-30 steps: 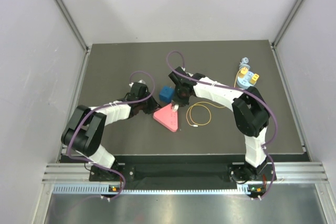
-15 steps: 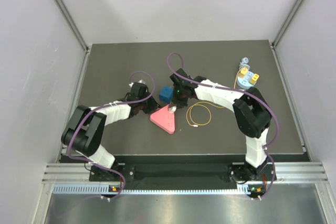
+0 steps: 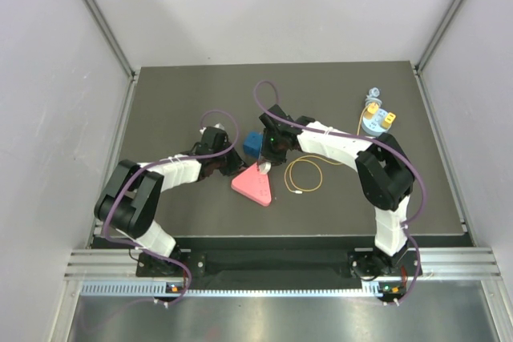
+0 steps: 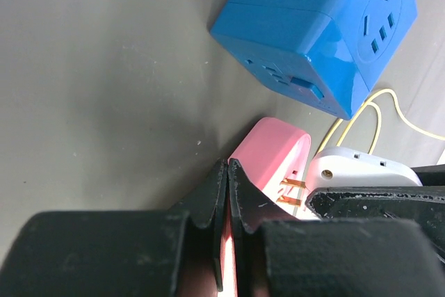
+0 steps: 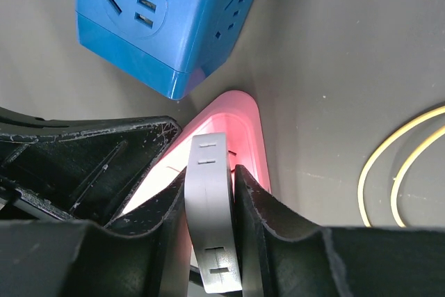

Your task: Insert the plug

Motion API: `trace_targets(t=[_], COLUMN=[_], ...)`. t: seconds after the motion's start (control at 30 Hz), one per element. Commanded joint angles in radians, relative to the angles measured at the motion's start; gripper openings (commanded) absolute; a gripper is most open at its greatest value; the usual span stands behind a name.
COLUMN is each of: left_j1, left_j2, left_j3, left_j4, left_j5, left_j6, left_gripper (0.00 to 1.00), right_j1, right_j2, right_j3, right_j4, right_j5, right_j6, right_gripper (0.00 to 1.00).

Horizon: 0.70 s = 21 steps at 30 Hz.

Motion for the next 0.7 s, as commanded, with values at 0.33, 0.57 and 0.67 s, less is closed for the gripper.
trace_targets(t=[0.33, 0.57, 0.67], left_j1=[-0.013, -0.013, -0.014], left_j2=[0.0, -0.008, -0.006], left_j3=[-0.014, -0.014, -0.014], left_j4=[-0.008, -0.008, -0.01], left_j5=[0.028, 0.028, 0.027], left_j6=[0.013, 0.011, 0.011], left_gripper=[0.06, 0.06, 0.06], right_j1=[0.022, 0.027, 0.03], right_j2=[-0.056, -0.066, -0.066], right_j3=[-0.016, -0.009, -0.009], right_j4=[0.015, -0.008, -0.008], right_j5=[0.014, 0.014, 0.014], right_j6=[-0.037, -0.039, -0.039], right_gripper=[0.27, 0.33, 0.32])
